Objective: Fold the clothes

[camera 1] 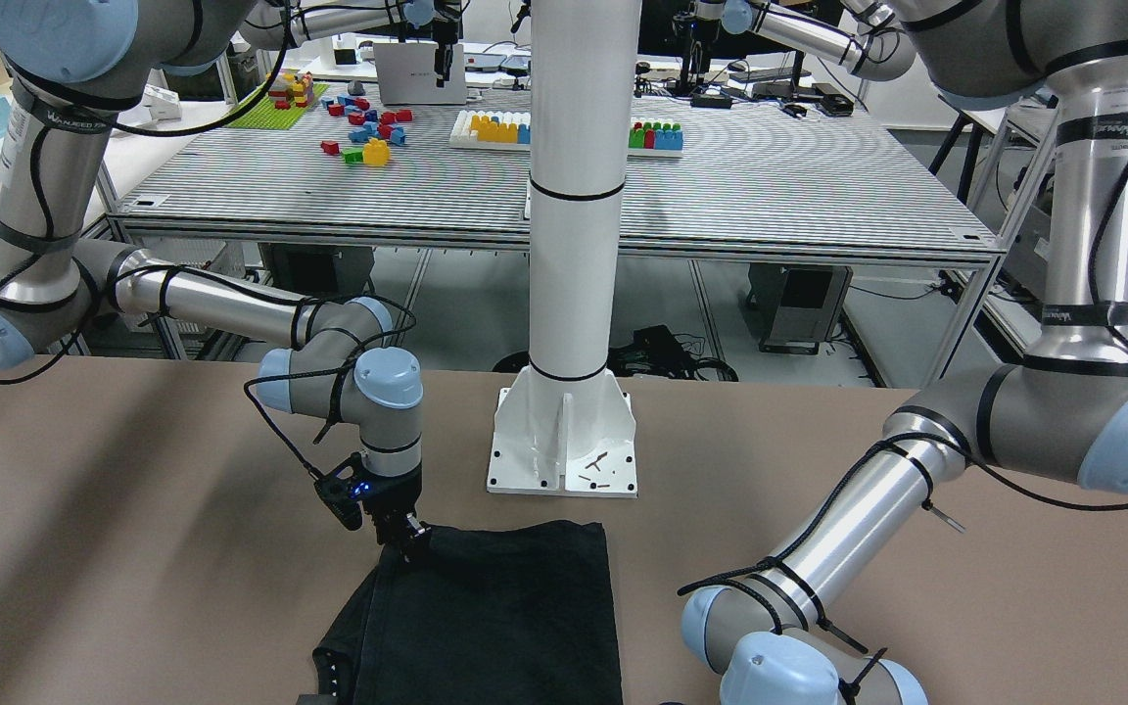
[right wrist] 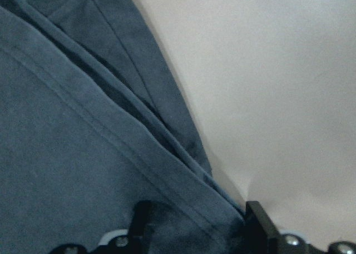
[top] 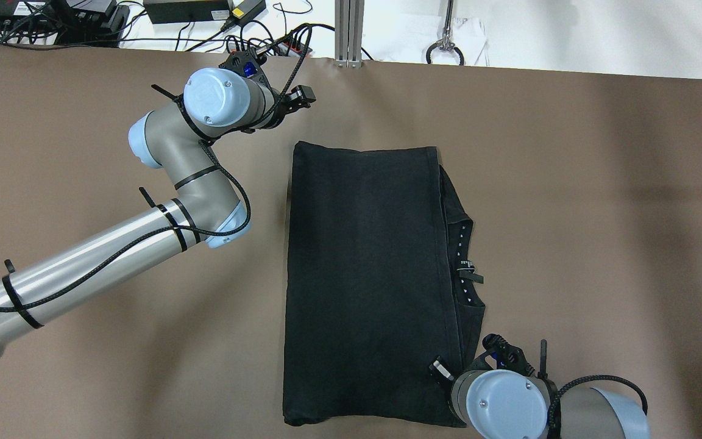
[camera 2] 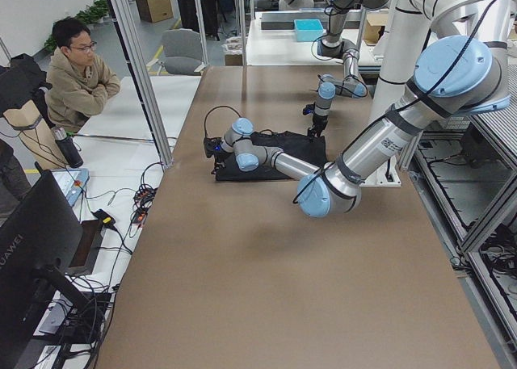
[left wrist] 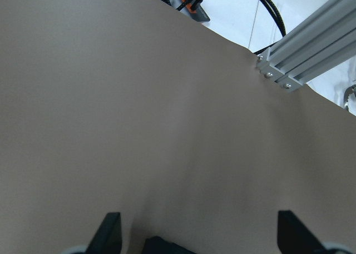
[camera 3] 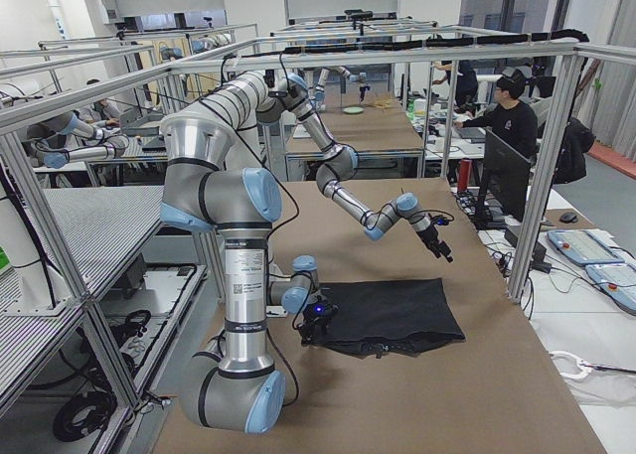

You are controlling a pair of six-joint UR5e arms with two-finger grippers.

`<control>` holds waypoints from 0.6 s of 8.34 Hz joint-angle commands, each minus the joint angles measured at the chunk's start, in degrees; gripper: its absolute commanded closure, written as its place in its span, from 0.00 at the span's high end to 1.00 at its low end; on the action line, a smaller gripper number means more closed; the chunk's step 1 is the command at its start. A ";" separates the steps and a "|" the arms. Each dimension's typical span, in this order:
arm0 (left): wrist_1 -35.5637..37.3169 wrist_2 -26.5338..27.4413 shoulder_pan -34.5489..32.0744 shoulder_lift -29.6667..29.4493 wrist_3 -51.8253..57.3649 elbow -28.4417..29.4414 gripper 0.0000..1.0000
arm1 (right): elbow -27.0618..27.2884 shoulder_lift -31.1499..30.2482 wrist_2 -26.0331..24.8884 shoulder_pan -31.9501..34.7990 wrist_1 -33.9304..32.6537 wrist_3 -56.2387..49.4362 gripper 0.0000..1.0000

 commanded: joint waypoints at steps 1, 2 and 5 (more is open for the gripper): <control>0.03 0.95 0.05 0.16 -0.50 -0.36 1.00 | -0.37 0.26 0.00 -0.15 0.00 0.09 0.57; 0.03 0.95 0.05 0.24 -0.59 -0.36 1.00 | -0.28 0.44 0.00 -0.16 0.00 0.27 0.46; 0.03 1.03 0.05 0.16 -0.68 -0.36 1.00 | -0.37 0.35 -0.09 -0.16 0.00 0.36 0.18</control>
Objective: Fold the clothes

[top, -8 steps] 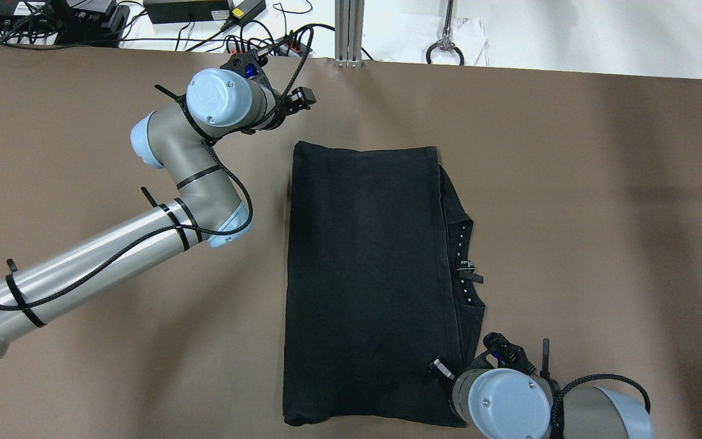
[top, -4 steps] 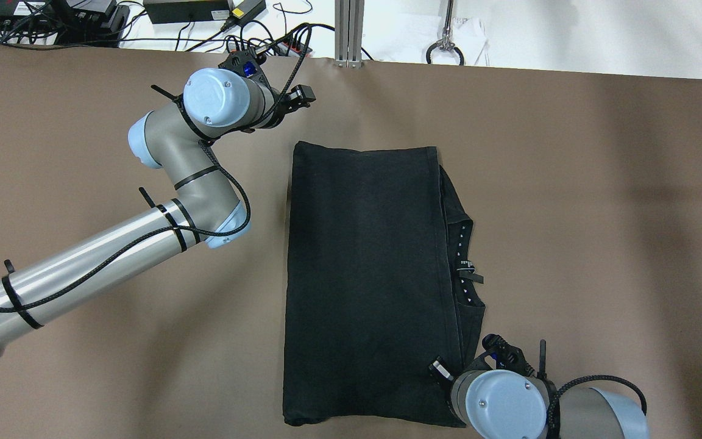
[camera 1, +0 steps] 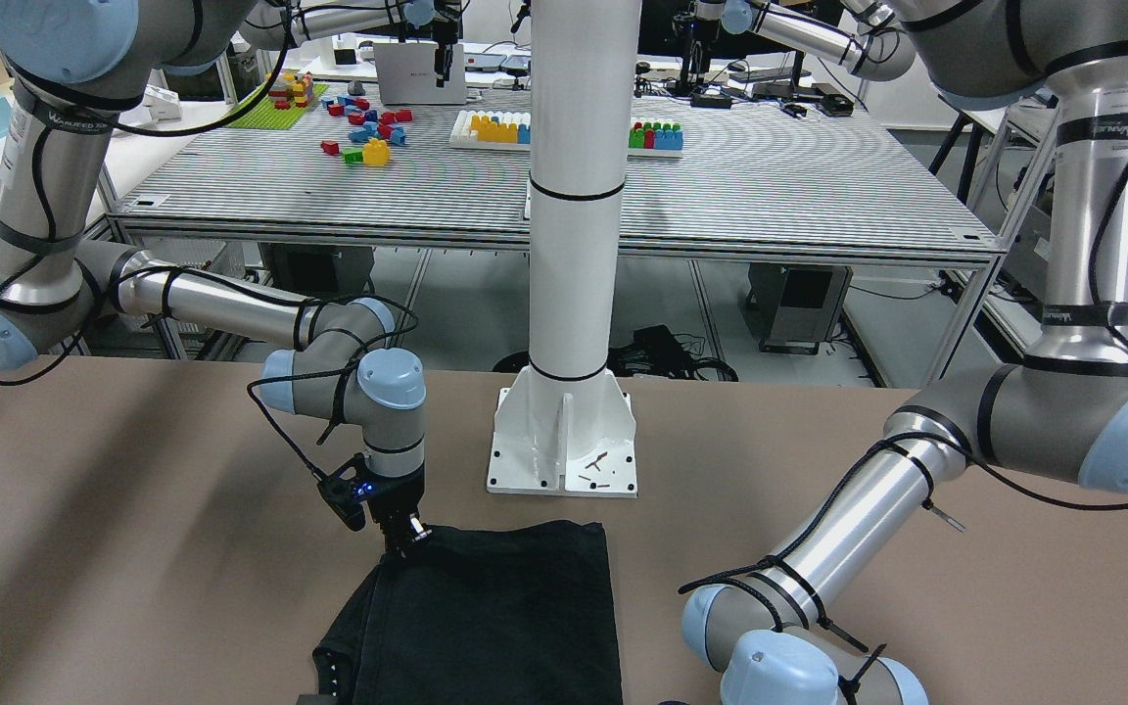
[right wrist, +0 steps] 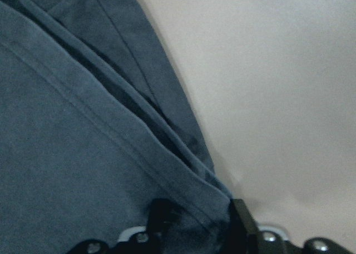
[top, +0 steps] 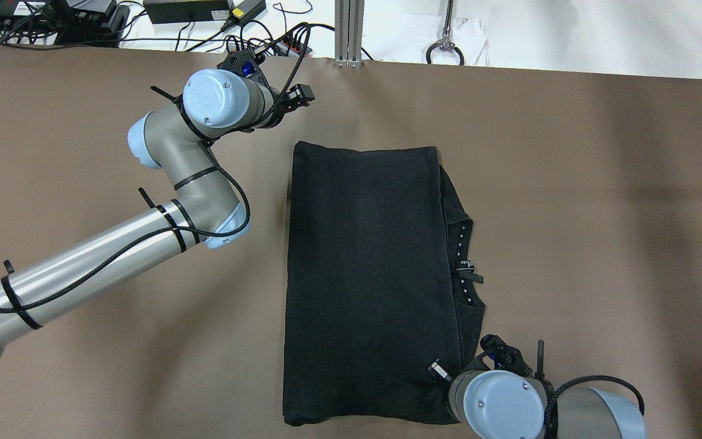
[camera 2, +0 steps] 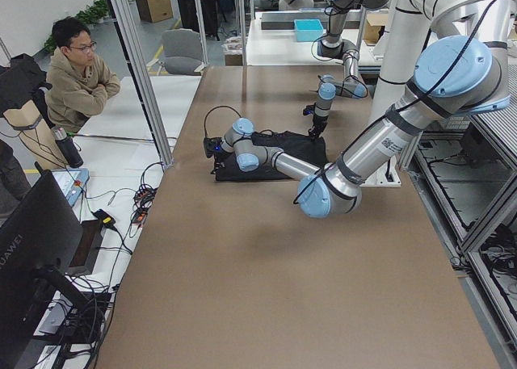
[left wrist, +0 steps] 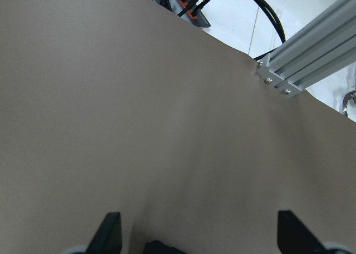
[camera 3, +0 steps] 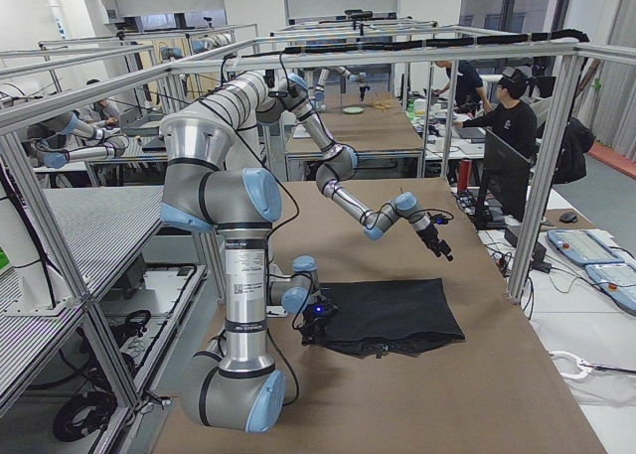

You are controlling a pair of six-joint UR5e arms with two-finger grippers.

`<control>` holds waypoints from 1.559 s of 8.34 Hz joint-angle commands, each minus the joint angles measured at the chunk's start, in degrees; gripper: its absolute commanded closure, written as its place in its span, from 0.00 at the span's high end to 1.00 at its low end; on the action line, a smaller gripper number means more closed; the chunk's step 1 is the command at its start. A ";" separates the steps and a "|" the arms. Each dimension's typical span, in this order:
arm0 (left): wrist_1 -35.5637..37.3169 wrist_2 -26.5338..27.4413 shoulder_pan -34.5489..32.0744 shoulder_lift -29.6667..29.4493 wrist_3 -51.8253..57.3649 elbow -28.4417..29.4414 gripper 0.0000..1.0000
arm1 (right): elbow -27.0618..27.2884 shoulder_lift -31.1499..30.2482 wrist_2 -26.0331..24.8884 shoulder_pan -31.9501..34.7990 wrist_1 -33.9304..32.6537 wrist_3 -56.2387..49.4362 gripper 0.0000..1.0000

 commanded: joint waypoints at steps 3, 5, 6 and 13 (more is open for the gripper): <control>0.00 0.01 0.01 -0.07 -0.05 0.00 1.00 | 2.95 0.19 0.30 0.52 -0.26 0.54 0.00; 0.09 -0.17 0.01 0.36 -0.13 -1.66 1.00 | 3.40 0.19 0.48 0.52 -0.26 0.54 0.00; 0.00 -0.60 0.09 3.24 -2.14 -5.76 1.00 | 4.62 -0.34 0.65 0.61 -0.35 0.54 0.00; 0.26 -0.52 5.98 13.46 -8.48 -20.04 1.00 | 5.17 -0.69 0.83 0.43 -0.18 0.45 0.00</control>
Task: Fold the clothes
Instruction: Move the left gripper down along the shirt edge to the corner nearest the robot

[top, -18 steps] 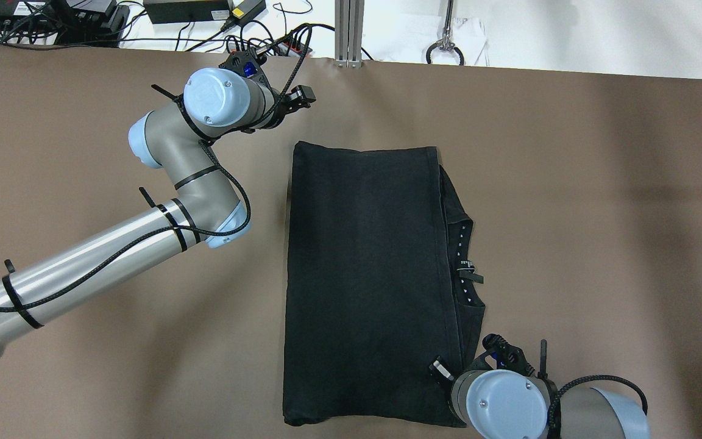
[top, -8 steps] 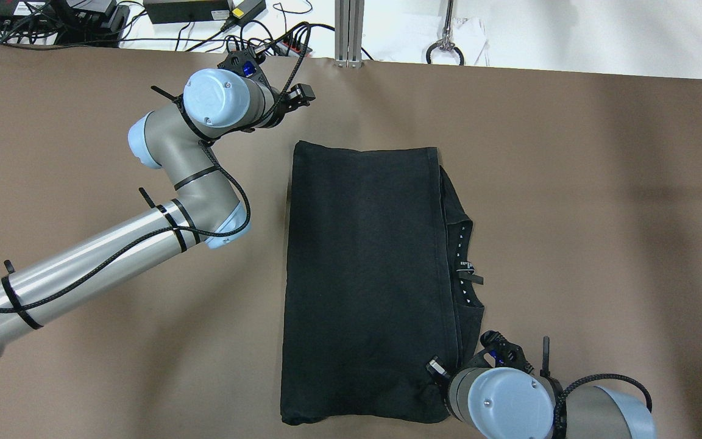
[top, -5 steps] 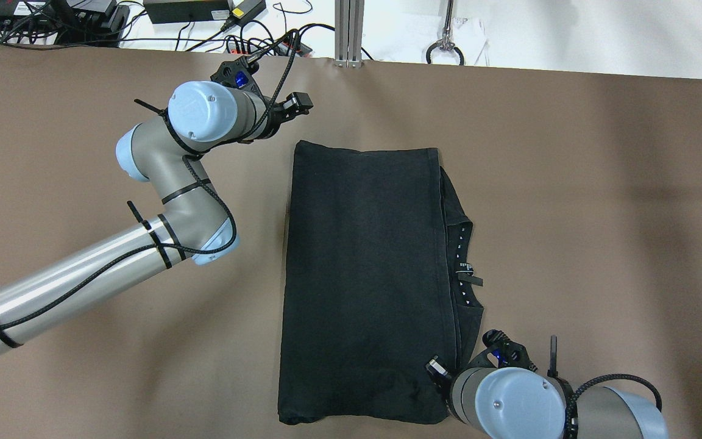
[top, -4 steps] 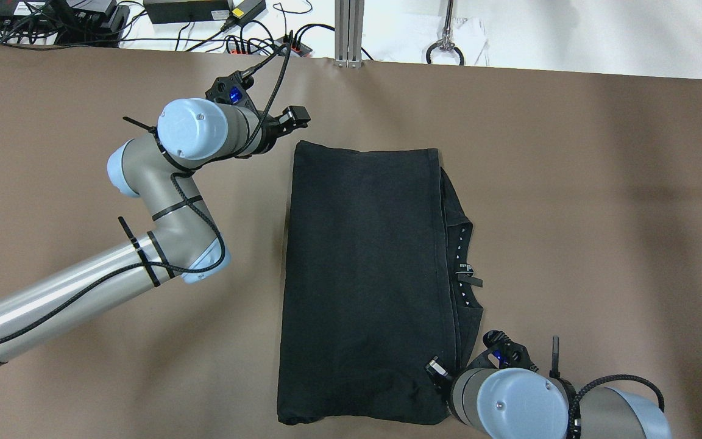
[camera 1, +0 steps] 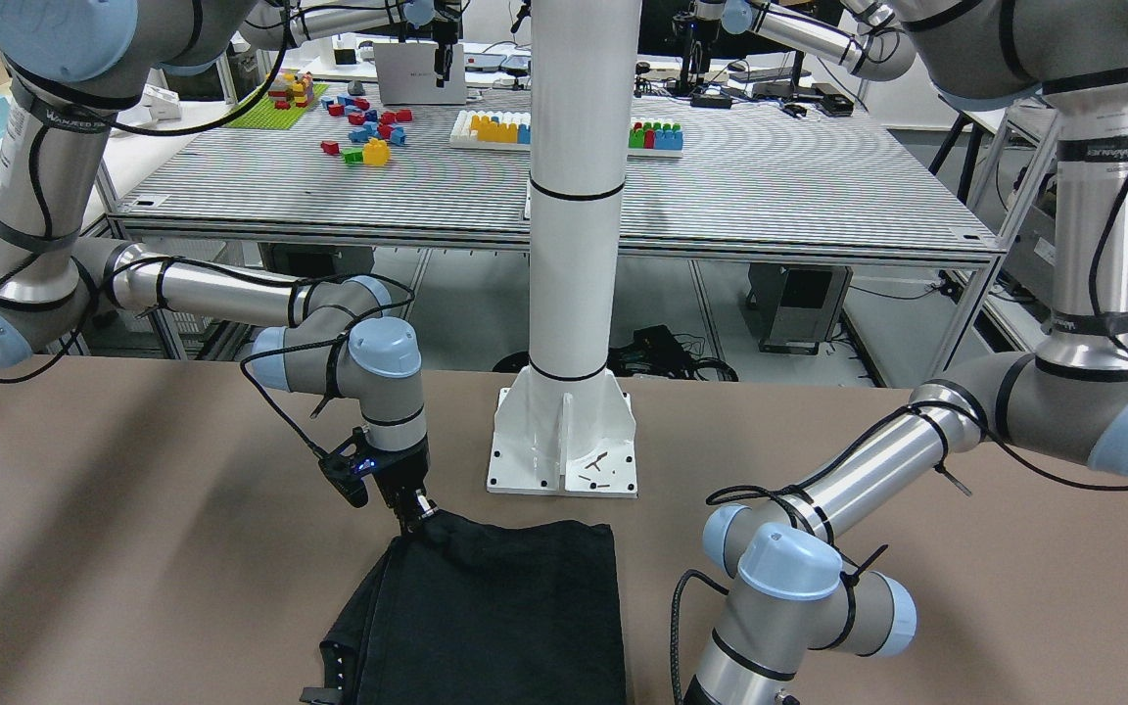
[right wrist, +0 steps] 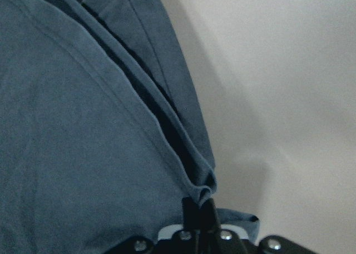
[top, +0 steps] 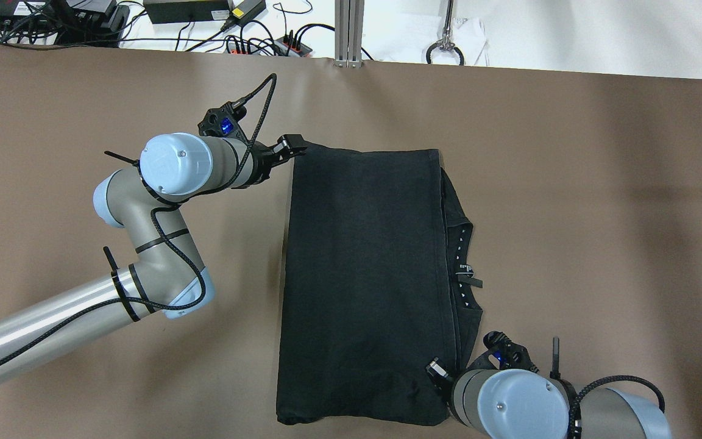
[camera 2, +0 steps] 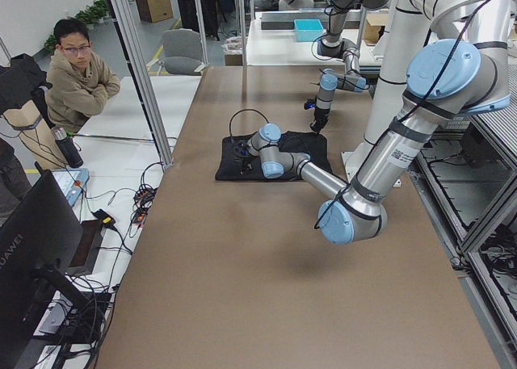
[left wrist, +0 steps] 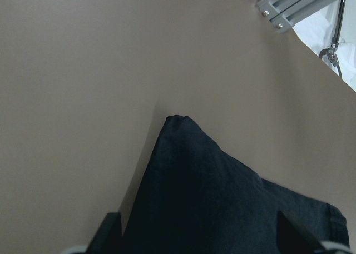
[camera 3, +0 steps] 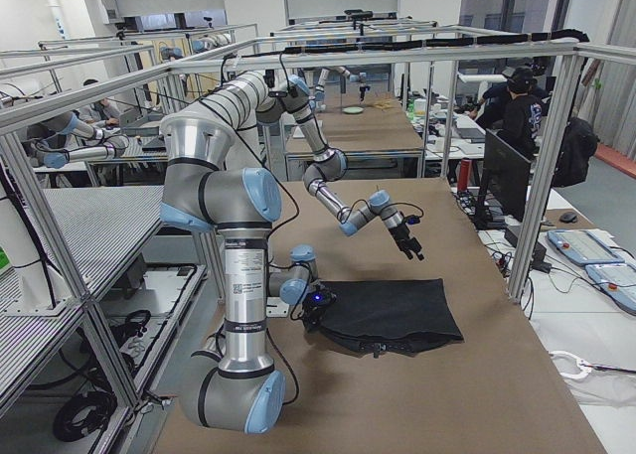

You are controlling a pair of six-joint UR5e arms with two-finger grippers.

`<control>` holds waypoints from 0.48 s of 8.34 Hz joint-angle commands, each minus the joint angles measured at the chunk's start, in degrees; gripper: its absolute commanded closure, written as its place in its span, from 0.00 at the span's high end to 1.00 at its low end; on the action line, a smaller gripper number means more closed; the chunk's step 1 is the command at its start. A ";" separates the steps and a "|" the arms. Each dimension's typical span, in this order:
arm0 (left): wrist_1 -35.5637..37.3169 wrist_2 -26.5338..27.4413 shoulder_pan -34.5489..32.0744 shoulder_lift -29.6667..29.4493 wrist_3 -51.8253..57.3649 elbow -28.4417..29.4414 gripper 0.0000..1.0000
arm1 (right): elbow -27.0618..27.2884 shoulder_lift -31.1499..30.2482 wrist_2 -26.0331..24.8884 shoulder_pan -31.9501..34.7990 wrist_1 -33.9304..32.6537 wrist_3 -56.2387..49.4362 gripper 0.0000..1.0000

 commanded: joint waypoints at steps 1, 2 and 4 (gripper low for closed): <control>0.03 0.16 0.64 0.53 -0.46 -0.51 1.00 | -0.26 -0.07 -0.01 0.04 0.04 -0.09 0.00; -0.05 0.07 0.99 0.53 -0.46 -0.51 1.00 | -0.26 -0.07 -0.01 0.04 -0.05 -0.09 0.00; -0.05 0.16 1.69 0.62 -1.25 -0.69 1.00 | -0.08 -0.42 -0.01 0.04 0.04 0.00 0.00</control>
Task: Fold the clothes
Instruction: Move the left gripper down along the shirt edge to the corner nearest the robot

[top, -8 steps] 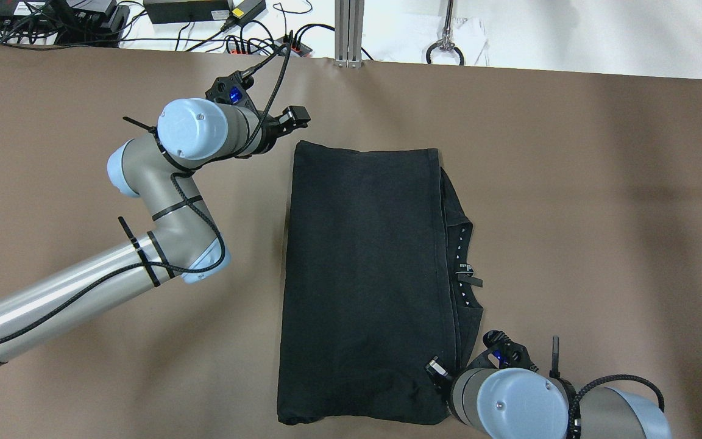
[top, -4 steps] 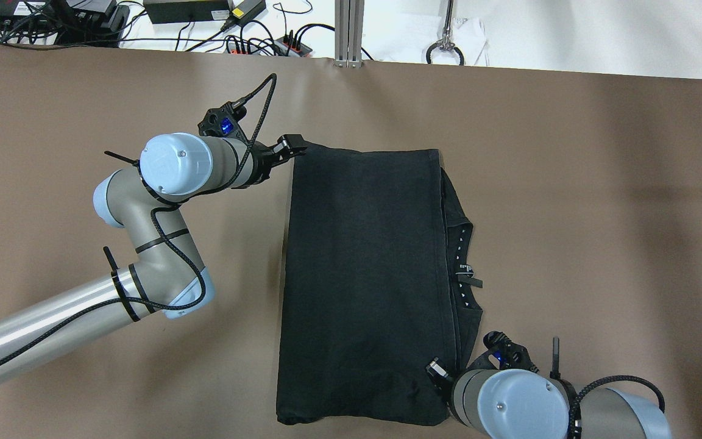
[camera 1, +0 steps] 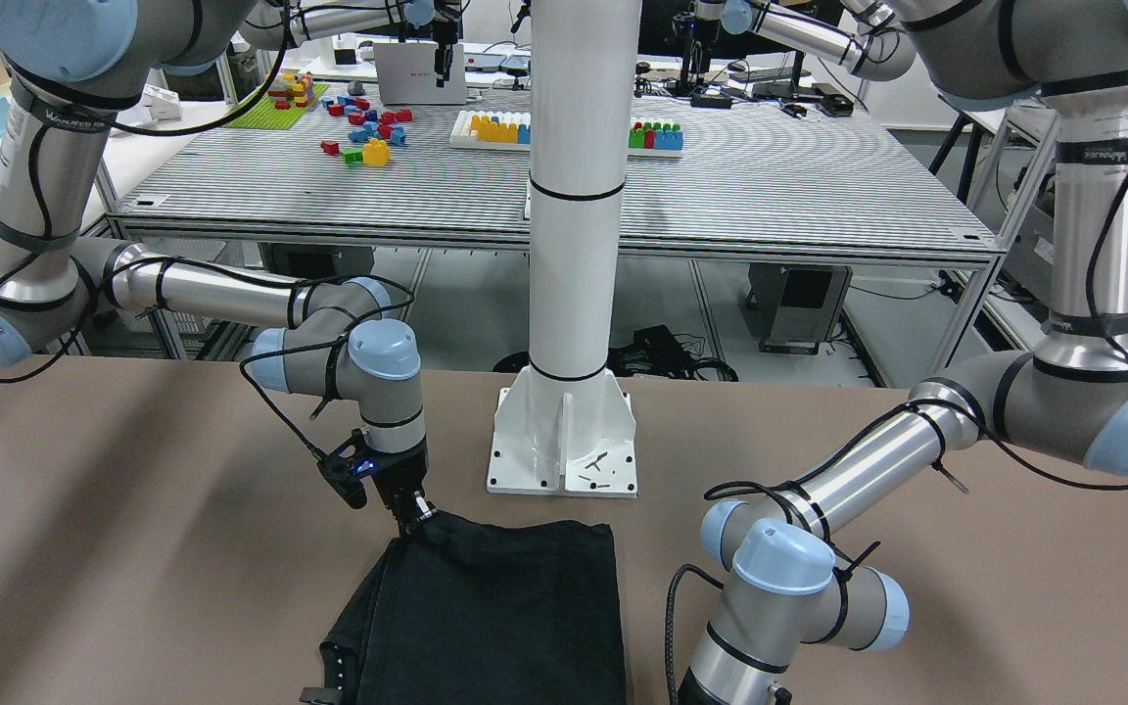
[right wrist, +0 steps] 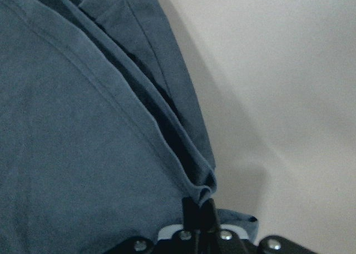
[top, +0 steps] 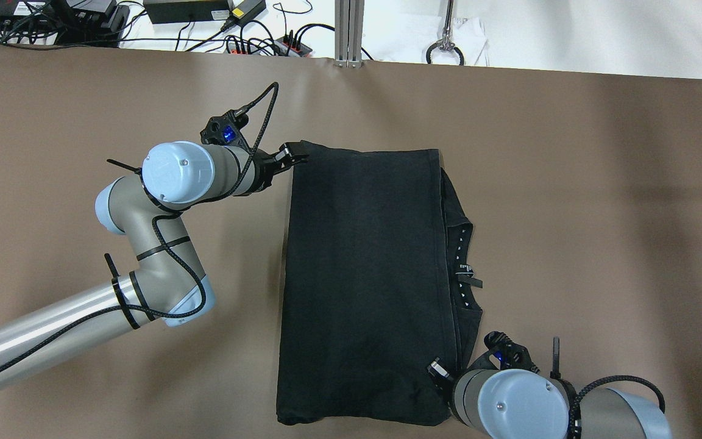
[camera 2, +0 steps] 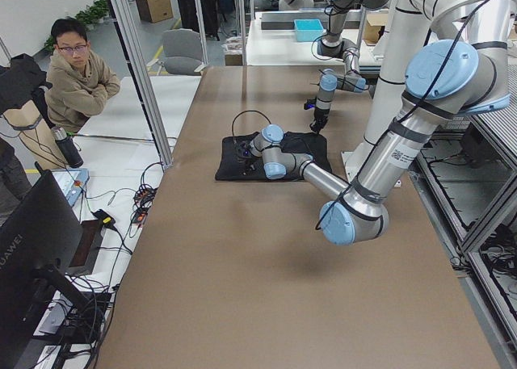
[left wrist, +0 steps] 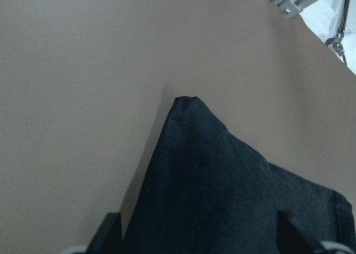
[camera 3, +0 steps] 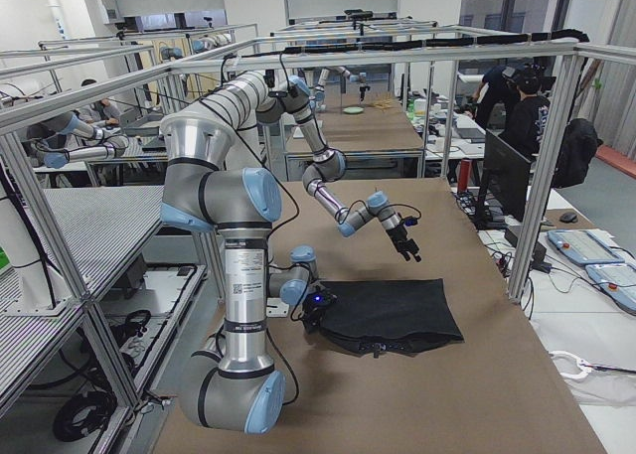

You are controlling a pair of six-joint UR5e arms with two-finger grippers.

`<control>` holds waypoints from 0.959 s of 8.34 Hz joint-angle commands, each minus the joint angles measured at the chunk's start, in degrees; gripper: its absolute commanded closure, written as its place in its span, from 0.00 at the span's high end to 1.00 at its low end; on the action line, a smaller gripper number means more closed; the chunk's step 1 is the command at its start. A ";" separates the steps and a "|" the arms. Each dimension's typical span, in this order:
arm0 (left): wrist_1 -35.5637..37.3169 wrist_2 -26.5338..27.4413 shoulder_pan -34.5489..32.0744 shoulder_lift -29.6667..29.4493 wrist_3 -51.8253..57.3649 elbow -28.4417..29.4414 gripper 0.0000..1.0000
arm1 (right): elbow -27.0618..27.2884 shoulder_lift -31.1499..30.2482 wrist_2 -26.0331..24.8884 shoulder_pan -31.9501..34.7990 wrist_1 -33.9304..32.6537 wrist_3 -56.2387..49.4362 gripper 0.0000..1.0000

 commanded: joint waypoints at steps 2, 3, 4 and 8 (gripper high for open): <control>0.15 0.12 2.57 0.28 -2.58 -1.40 1.00 | 0.04 -0.38 0.00 0.00 0.03 0.05 0.00; 0.15 0.12 2.76 0.81 -3.37 -2.02 1.00 | -0.05 -0.38 0.00 0.00 0.03 -0.04 0.00; 0.15 0.30 3.72 1.33 -4.24 -3.07 1.00 | -0.05 -0.90 0.00 0.00 0.03 -0.04 0.00; 0.24 2.23 8.56 9.40 -6.00 -12.72 1.00 | 0.21 -1.17 0.00 0.09 0.03 -0.04 0.00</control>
